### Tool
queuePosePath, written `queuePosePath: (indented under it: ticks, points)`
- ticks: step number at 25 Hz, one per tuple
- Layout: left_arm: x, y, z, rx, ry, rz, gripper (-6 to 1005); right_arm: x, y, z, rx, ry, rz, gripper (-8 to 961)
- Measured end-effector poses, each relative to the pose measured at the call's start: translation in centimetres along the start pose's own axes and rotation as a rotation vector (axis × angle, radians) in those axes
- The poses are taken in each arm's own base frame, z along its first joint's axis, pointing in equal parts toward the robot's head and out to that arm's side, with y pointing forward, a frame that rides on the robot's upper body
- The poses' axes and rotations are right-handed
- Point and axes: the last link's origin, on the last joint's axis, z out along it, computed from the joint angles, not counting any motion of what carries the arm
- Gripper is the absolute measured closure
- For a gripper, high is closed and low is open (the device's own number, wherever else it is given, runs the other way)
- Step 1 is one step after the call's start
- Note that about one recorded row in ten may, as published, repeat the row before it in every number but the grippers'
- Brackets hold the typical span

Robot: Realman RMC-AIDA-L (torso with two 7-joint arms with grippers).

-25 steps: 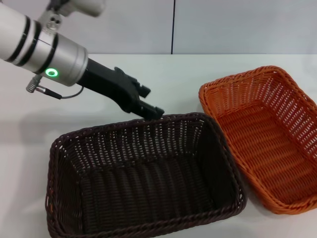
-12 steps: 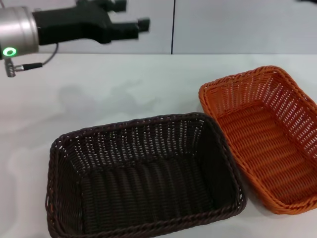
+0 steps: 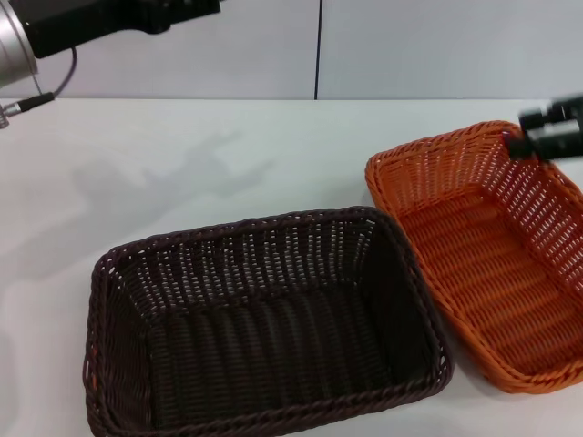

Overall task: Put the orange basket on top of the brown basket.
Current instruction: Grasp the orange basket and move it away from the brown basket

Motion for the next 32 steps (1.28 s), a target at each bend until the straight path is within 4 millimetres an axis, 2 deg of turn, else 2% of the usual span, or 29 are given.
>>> queuePosePath:
  ticks: [3, 8, 14, 18, 32]
  points:
    - [0.3, -0.1, 0.1, -0.007, 0.020, 0.015, 140, 1.4, 1.3, -0.3, -0.091, 0.182, 0.064, 386]
    - [0.3, 0.4, 0.6, -0.021, 0.053, -0.012, 140, 3.0, 1.9, -0.2, -0.126, 0.357, 0.067, 386]
    - [-0.3, 0.5, 0.5, -0.029, 0.125, -0.072, 140, 3.7, 2.1, 0.0, -0.140, 0.441, 0.022, 386]
    - [-0.5, 0.7, 0.3, -0.035, 0.163, -0.065, 140, 4.8, 2.7, 1.1, -0.165, 0.543, -0.015, 386]
    - [-1.2, 1.7, 0.5, -0.075, 0.159, -0.102, 140, 7.1, 5.5, 4.3, -0.269, 0.583, -0.069, 386]
